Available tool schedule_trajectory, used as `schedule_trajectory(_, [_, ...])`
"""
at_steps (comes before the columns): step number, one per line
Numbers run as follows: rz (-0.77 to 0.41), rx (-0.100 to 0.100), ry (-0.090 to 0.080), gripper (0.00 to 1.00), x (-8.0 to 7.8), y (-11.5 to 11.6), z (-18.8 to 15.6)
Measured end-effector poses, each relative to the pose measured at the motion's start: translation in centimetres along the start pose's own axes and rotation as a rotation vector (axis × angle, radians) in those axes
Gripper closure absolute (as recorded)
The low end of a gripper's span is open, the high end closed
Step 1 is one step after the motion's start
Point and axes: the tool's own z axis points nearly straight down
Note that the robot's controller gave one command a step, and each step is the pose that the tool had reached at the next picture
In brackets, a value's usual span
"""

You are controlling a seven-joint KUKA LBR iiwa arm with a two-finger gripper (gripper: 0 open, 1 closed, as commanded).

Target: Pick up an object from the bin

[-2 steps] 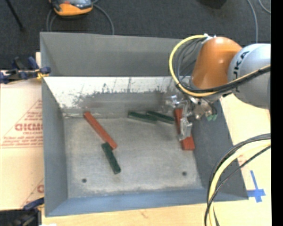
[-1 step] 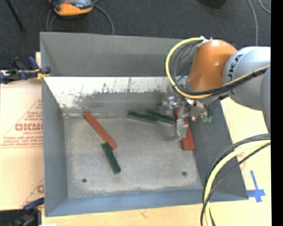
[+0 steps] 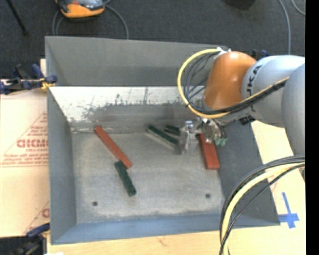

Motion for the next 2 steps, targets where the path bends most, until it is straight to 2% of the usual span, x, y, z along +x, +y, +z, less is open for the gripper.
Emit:
schedule_trajectory(1, [-0.001,0.001,0.001,0.00,0.03,-0.05,0.01])
schedule_trajectory(2, [-0.002,0.001,0.001,0.00,0.04,-0.06,0.02])
